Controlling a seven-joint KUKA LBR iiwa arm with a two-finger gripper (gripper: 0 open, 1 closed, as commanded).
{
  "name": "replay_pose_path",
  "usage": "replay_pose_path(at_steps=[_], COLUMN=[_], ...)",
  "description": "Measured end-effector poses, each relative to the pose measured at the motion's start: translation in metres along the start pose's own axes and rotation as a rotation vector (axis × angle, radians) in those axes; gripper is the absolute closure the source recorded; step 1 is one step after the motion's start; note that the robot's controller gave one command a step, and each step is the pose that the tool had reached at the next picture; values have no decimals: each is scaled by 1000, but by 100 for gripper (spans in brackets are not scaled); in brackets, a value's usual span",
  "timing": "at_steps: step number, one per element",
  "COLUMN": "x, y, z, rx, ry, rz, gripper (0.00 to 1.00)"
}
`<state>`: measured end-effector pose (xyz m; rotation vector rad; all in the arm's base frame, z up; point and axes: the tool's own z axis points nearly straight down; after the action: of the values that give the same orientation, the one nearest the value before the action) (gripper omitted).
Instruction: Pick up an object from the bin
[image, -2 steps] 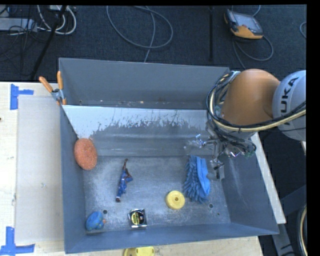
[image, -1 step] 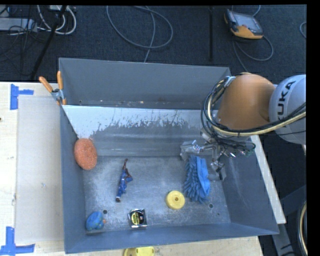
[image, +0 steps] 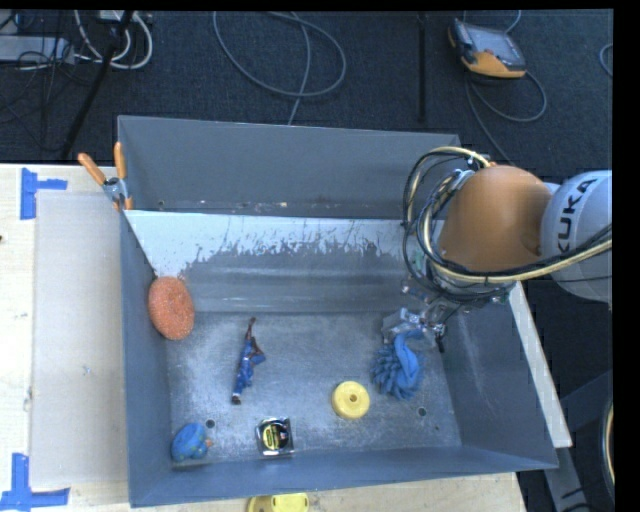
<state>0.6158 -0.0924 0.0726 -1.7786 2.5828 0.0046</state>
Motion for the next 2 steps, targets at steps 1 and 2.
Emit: replay_pose_path(at_steps=[1,2], x=[0,0], y=[0,1], z=[0,-3], rx=[0,-1], ry=[0,0], rz=[1,2], gripper=[100,100])
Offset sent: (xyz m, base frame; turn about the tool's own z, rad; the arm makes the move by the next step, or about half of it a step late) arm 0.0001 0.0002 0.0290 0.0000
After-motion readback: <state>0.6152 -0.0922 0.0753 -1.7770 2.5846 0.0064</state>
